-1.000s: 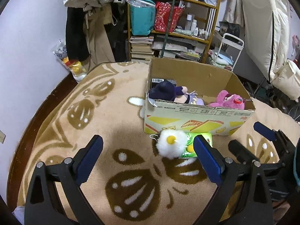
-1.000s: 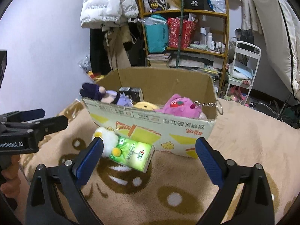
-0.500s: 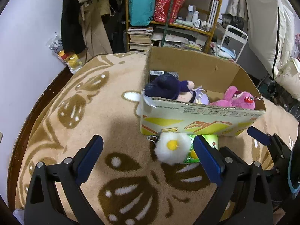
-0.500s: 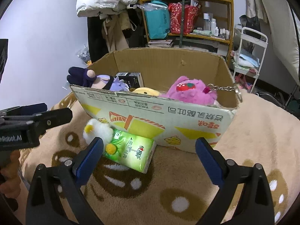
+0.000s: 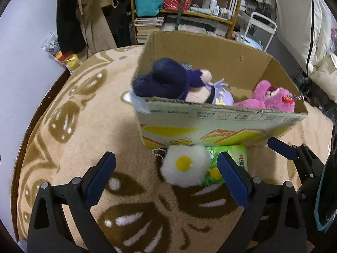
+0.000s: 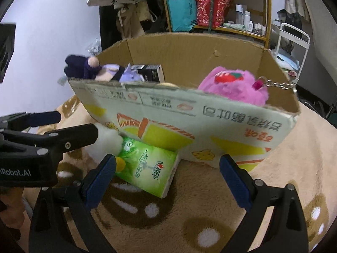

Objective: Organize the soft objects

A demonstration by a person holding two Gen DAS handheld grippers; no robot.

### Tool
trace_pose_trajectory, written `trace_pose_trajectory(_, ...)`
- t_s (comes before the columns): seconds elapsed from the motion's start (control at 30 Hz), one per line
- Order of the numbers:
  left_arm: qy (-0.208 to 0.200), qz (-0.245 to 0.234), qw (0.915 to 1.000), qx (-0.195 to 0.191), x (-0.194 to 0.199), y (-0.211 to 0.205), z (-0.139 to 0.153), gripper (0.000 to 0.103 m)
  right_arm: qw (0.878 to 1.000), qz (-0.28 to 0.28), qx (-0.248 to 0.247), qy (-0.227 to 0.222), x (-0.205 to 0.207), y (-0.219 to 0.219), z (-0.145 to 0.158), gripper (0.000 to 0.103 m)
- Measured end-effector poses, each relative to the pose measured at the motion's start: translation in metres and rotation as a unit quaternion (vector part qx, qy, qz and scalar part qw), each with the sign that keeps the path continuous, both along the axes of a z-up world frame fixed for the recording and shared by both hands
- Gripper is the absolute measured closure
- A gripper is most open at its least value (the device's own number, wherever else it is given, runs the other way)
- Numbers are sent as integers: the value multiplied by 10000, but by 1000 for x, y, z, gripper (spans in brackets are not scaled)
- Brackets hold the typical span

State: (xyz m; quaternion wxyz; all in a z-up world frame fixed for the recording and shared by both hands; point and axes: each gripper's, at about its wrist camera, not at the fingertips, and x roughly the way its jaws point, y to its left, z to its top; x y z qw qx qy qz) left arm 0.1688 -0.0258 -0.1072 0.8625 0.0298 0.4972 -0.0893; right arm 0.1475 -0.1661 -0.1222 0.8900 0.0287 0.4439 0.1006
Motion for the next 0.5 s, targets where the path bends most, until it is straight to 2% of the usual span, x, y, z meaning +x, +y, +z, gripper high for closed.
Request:
trace_pose_trajectory(0.33,398,-5,9988,268,10,-7,-29,7,9996,158,45,231,11,7,-16,0)
trace_pose_trajectory(0.5,530,89,9982,256,15,-6,-38,7,9989,236,132,387,15,12,-27,0)
